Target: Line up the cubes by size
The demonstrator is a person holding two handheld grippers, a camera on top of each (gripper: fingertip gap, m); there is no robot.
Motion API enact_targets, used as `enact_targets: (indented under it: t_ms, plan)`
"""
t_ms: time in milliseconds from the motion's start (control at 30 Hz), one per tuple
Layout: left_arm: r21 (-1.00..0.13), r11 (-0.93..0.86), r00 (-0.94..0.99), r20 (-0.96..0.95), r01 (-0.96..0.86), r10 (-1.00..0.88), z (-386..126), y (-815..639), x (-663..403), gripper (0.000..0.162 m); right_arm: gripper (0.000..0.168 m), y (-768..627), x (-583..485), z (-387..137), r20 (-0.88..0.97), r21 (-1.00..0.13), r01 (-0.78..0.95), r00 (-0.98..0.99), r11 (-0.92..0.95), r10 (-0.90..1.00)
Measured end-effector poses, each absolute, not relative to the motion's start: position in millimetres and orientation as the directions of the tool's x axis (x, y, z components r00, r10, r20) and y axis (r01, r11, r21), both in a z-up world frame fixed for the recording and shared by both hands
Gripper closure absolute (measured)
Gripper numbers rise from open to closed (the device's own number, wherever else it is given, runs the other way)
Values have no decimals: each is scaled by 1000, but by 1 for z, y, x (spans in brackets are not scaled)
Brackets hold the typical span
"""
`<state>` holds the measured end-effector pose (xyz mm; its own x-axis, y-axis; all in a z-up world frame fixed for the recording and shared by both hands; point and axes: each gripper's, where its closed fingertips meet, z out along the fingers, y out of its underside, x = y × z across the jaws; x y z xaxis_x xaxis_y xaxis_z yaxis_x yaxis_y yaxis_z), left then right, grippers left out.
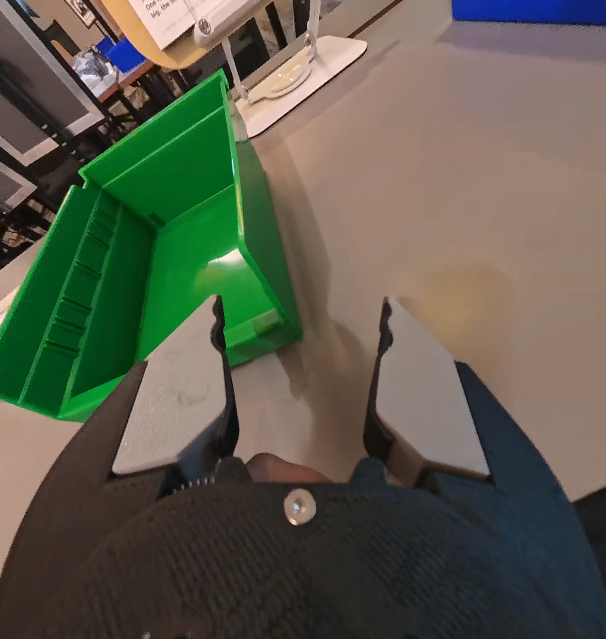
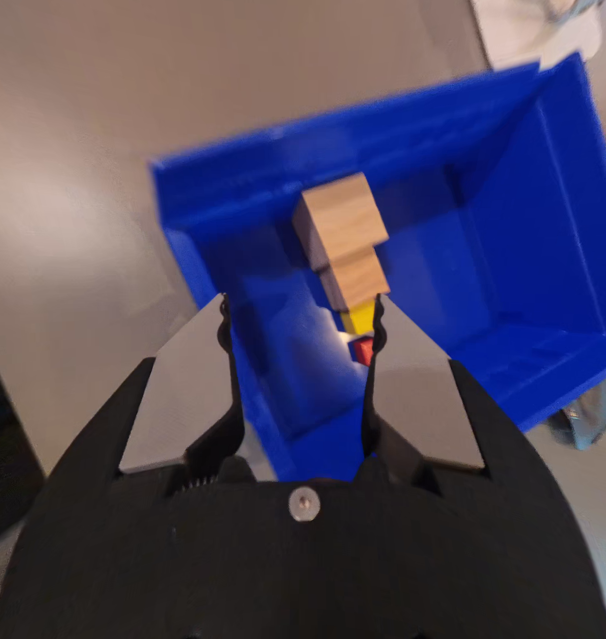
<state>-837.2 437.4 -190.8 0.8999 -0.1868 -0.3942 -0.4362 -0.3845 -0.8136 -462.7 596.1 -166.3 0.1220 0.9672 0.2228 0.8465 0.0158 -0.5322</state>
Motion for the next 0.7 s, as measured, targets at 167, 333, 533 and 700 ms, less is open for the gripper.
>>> enact_targets:
  t_ms: [167,333,533,700]
  plan:
    - [-816,-418,912,-400,-399,-91,-197,463,-851,74,82,542,-512,-169,80,-756,611,442,-235,893]
    - [-822,-423,911,-413,-381,-19,-196,490,-859,150,113,547,-545,-193,93,-803,494,657,-334,748]
    - [-916,-343,978,-197,-210,-72,-163,496,-840,161,157,562,-544,-194,252,-808,494,781,-319,572]
    - [-974,-179,978,-104,-137,-181,-72,503,-785,160,151,540,-615,-194,170,-835,439,779,-331,604]
